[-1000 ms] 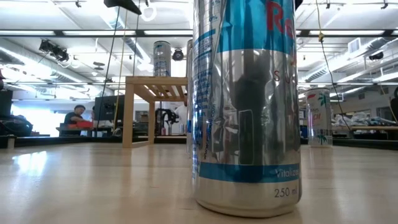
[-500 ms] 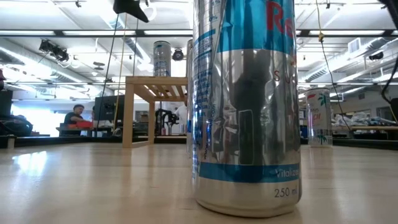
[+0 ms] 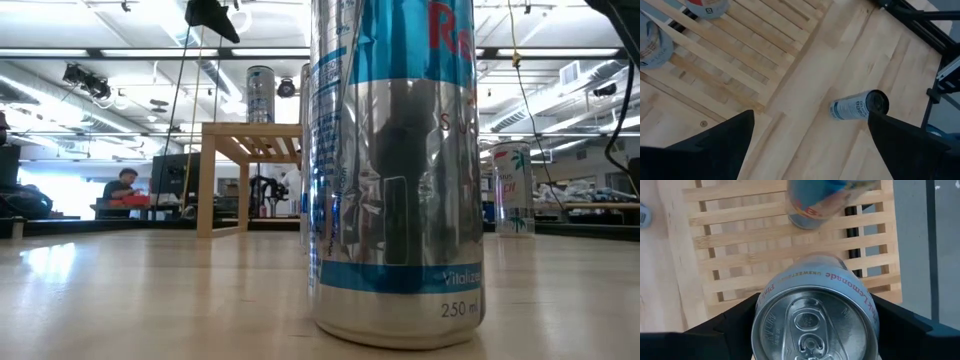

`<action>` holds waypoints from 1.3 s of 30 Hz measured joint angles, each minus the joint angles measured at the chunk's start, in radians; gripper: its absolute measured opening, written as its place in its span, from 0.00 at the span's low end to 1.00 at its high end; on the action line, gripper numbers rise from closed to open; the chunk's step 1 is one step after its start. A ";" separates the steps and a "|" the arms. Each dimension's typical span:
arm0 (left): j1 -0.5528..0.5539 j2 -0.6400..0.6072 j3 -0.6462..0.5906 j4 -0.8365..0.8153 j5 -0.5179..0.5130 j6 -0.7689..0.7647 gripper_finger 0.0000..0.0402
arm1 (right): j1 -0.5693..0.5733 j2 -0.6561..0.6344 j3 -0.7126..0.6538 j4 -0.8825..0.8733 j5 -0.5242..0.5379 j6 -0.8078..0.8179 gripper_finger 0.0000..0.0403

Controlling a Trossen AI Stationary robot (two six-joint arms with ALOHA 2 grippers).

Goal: Place canned beverage on shelf
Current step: Put the pink-white soda can on the shelf aligned with the other pink-white soda can

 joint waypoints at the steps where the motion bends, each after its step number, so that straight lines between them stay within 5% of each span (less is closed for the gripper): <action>1: 0.000 -0.001 0.000 0.000 0.000 0.000 0.98 | -0.007 0.000 0.000 0.000 -0.010 -0.004 0.80; 21: -0.001 -0.001 0.000 0.001 0.000 -0.018 0.98 | -0.047 -0.002 -0.055 0.005 -0.045 -0.032 0.80; 39: 0.000 -0.001 0.000 0.002 0.000 0.019 0.98 | -0.050 0.002 -0.060 0.038 -0.063 -0.051 0.92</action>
